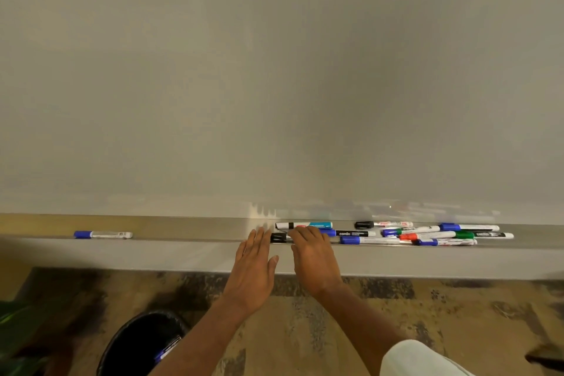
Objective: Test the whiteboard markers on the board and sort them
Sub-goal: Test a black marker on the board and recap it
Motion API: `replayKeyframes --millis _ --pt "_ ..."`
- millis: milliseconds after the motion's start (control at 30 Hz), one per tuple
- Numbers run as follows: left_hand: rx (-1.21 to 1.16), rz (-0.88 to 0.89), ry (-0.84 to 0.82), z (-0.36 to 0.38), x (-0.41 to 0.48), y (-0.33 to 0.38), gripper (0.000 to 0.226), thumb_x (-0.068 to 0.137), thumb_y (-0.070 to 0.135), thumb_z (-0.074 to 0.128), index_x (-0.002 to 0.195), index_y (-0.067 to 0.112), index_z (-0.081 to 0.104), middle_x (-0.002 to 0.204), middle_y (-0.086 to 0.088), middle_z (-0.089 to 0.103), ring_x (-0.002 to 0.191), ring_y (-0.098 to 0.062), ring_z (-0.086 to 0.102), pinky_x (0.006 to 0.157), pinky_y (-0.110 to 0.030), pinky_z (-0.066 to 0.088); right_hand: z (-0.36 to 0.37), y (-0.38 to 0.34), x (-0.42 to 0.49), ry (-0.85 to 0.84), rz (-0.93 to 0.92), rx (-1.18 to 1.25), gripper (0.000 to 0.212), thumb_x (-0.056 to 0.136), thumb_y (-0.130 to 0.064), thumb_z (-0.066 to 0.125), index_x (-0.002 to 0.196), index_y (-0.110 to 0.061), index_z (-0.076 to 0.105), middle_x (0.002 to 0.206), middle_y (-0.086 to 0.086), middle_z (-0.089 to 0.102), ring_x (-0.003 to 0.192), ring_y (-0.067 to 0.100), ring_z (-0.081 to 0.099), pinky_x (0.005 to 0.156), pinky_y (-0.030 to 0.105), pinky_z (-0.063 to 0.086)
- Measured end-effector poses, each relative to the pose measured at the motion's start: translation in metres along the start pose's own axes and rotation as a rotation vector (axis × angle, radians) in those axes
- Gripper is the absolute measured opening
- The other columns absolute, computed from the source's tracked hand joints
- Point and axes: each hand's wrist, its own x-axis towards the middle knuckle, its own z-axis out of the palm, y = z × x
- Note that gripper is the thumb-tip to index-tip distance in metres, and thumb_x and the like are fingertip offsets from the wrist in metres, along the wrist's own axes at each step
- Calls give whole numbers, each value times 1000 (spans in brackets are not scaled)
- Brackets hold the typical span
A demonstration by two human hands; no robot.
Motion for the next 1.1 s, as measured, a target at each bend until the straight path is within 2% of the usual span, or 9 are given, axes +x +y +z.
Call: replayKeyframes --millis 267,433,633,800,933,967,1067,1100 --pt "-51 -12 -17 4 4 -3 61 111 36 25 162 21 -4 171 3 -5 144 1 -17 122 -25 -11 16 4 10 -28 19 -6 52 71 -13 86 119 -19 67 115 2 70 110 23 62 97 40 49" --pt "-103 -29 -21 7 4 -4 61 111 35 26 163 20 -3 171 3 -3 153 -5 -11 125 -26 -7 22 8 16 -73 -1 -17 50 81 -16 79 128 -20 61 125 2 65 120 23 55 105 40 41" --pt "-168 -65 -16 8 3 -3 60 111 34 28 163 23 0 171 3 3 157 -11 -3 128 -30 1 26 10 21 5 -17 6 40 75 -18 85 112 -21 70 108 0 69 104 22 61 91 39 52" --pt "-221 -79 2 5 5 0 59 111 32 30 163 24 4 170 4 9 157 -11 0 128 -31 6 25 12 26 48 -52 52 29 78 -19 81 105 -22 72 102 -2 68 101 20 58 89 39 51" --pt "-331 -79 62 11 7 -6 58 109 38 34 162 30 13 168 6 21 155 -13 14 126 -38 21 24 9 24 95 -71 113 25 82 -21 78 106 -23 71 105 -4 71 103 19 59 91 38 49" --pt "-377 -81 110 10 7 -7 56 108 38 35 161 30 18 165 7 27 153 -12 20 124 -34 25 22 8 25 120 -73 149 24 84 -21 76 108 -23 71 105 -5 70 103 18 58 90 37 48" --pt "-529 -110 273 -5 11 -1 45 108 36 40 153 33 33 151 13 44 139 -1 38 108 -6 28 8 3 31 189 -71 283 21 90 -20 68 111 -20 69 106 -5 68 103 17 53 88 34 46" --pt "-593 -126 319 -14 12 2 42 108 35 41 151 32 39 148 13 48 137 0 42 105 -4 28 2 1 33 204 -57 338 20 92 -20 66 112 -20 68 107 -5 67 103 16 53 88 33 47"
